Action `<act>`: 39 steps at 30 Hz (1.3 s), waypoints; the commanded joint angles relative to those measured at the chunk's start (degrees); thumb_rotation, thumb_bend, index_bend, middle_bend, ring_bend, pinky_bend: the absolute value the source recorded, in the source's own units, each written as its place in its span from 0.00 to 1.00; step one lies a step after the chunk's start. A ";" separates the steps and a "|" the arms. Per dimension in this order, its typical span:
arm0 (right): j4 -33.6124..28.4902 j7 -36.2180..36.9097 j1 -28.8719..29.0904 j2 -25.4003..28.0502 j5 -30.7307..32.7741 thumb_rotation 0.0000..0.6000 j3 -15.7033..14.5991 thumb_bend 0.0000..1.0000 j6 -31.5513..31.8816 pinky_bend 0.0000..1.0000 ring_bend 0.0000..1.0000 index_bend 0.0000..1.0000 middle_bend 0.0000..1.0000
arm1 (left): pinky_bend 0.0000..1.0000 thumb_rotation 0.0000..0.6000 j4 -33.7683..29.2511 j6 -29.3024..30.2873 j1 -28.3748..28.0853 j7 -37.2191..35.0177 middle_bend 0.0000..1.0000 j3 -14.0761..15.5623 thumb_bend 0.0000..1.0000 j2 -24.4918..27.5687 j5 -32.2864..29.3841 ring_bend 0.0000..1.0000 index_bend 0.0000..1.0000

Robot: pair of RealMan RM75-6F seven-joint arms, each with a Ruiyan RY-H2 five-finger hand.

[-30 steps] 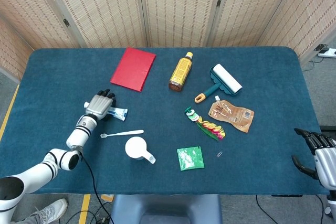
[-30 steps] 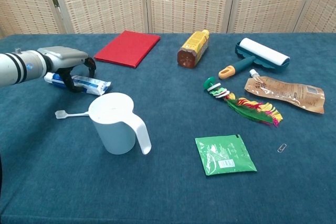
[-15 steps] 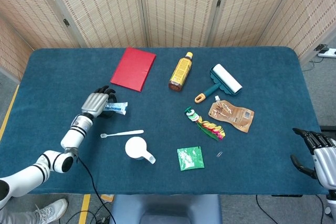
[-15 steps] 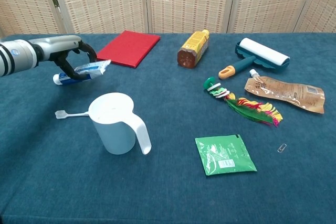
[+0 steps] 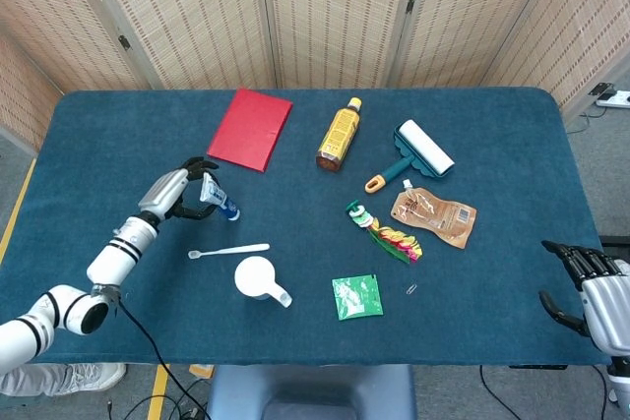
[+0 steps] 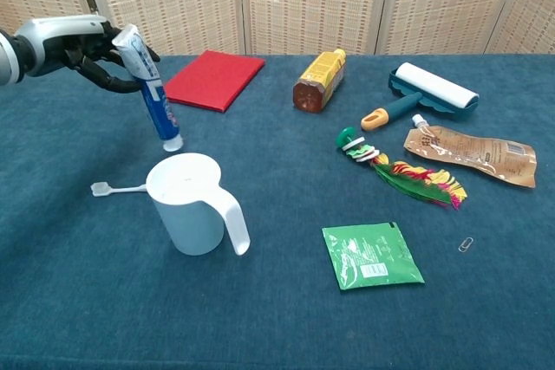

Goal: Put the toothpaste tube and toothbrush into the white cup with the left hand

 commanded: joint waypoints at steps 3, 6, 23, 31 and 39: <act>-0.33 -0.47 -0.12 -0.03 -0.22 1.00 -0.13 0.22 0.20 0.26 0.25 0.19 0.29 | 0.15 1.00 -7.57 6.03 0.84 -18.59 0.21 2.77 0.38 6.56 13.03 0.06 0.63; -0.50 -0.73 -0.29 -0.07 -0.20 1.00 -0.21 0.22 0.35 0.26 0.25 0.19 0.29 | 0.15 1.00 -9.31 9.76 0.56 -23.60 0.21 4.43 0.39 8.30 17.47 0.06 0.63; -1.17 -1.63 -0.24 -0.06 0.03 1.00 -0.17 0.22 0.12 0.26 0.25 0.19 0.29 | 0.15 1.00 -15.69 17.96 -3.66 -36.79 0.21 10.64 0.38 13.80 25.66 0.06 0.63; -1.05 -1.62 -0.23 -0.16 0.23 1.00 -0.11 0.22 0.01 0.26 0.25 0.19 0.29 | 0.15 1.00 -16.53 18.25 -4.32 -34.77 0.21 13.24 0.38 14.05 26.04 0.06 0.63; -1.25 -1.72 -0.26 -0.07 0.18 1.00 -0.06 0.22 0.16 0.26 0.25 0.19 0.29 | 0.15 1.00 -16.14 17.73 -4.71 -32.22 0.21 15.61 0.38 12.82 25.70 0.06 0.63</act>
